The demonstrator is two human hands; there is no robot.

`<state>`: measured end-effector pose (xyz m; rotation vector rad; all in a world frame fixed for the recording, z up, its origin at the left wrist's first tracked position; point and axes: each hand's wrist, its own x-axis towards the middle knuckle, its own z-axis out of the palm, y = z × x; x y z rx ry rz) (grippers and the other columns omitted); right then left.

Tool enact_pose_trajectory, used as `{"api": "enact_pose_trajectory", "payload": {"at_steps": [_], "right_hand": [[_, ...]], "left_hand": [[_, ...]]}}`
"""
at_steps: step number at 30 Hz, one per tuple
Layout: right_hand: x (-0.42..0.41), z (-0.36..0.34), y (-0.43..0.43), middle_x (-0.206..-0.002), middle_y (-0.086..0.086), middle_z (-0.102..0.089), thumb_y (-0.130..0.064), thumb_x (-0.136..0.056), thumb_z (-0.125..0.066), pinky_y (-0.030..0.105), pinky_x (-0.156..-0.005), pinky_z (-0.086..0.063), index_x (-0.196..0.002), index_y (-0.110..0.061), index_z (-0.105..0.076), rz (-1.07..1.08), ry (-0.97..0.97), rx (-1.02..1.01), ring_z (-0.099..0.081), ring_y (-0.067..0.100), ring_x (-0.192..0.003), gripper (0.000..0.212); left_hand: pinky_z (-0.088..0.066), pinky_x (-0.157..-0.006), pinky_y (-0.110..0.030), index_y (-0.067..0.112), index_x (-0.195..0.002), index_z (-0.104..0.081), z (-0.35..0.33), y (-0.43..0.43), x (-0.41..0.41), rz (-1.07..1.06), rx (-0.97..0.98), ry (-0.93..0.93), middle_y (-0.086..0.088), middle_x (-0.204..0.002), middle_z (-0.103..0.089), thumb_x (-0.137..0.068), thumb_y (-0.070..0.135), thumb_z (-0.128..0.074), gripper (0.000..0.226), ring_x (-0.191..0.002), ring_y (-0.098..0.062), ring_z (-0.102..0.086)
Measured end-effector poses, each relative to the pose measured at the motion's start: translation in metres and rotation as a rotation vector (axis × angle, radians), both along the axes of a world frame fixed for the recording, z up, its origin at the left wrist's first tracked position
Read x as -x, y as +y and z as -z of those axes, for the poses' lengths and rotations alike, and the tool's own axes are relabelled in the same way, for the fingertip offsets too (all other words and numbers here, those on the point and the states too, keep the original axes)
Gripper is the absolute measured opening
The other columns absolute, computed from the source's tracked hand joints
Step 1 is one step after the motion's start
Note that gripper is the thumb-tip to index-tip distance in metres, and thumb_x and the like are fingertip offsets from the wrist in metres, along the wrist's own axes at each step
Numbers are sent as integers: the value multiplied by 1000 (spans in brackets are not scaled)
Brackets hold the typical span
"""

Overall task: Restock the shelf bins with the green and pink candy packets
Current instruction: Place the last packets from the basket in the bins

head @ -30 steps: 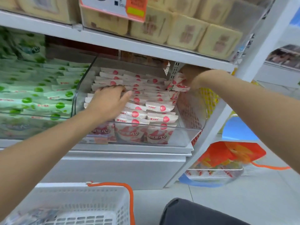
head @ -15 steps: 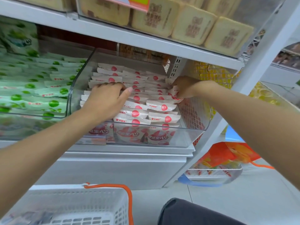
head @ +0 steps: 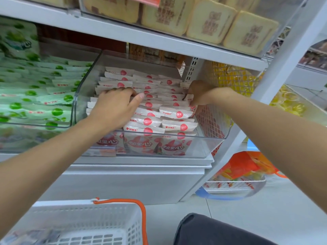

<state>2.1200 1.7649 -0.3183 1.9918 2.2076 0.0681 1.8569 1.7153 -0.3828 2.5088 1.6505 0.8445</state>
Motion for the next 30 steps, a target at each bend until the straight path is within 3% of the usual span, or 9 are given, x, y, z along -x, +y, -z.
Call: {"api": "enact_pose_trajectory", "payload": {"at_steps": [3,8,11,15,19,23,27,30], "right_hand": [[-1,-4,-3,-136,10,-51,-20,-86,-72,25,-87,-44,-142,-9,-46,21,19,-40,-52,28,-122,63],[-3,5,-2,-122,9,-60,-11,-84,-71,25,-74,-45,-123,-9,-61,46,65,-107,-58,22,-101,40],[-2,9,-5,-133,8,-56,-10,-85,-69,21,-78,-42,-132,-10,-56,32,81,-108,-57,25,-114,48],[-3,6,-6,-127,8,-59,-15,-85,-71,25,-82,-46,-127,-11,-62,30,60,-55,-57,24,-113,43],[-2,-5,-12,-135,6,-55,-1,-87,-62,27,-94,-50,-127,-15,-61,61,219,-163,-56,24,-118,42],[16,-6,-41,-108,5,-66,-4,-86,-58,24,-76,-50,-108,-12,-70,12,392,-279,-63,22,-94,26],[65,4,-102,-81,-2,-66,-8,-81,-58,32,-71,-52,-90,-13,-72,-187,525,-441,-59,13,-73,17],[107,23,-150,-76,-6,-59,-10,-79,-61,33,-67,-47,-84,-16,-68,-300,575,-445,-53,14,-73,11]], "left_hand": [[-40,-91,-44,17,-109,-62,0,0,0,-3,-1,1,-3,-95,-65,-99,55,-18,59,-89,-24,-58],[-39,-95,-44,17,-115,-62,-2,-2,-1,-15,8,-6,-3,-97,-65,-100,54,-20,58,-90,-23,-57],[-39,-96,-45,17,-116,-61,-3,-2,-1,-19,14,-3,-3,-98,-66,-100,53,-21,56,-91,-24,-58],[-38,-95,-43,18,-117,-61,-3,-2,-2,-34,20,3,-3,-102,-67,-100,53,-22,56,-96,-25,-59],[-40,-95,-44,18,-117,-61,-3,-2,-1,-40,42,1,-3,-104,-66,-100,54,-23,55,-97,-24,-59],[-48,-94,-45,16,-118,-64,-12,-9,-1,-18,-9,-116,-3,-113,-68,-100,42,-42,39,-103,-23,-61],[-48,-81,-37,20,-90,-67,-20,-56,4,-26,-97,-218,8,-86,-65,-95,27,-56,14,-87,-14,-55],[-46,-66,-34,24,-78,-63,-3,-108,21,-61,47,-342,11,-68,-57,-88,25,-60,11,-73,-15,-55]]}}
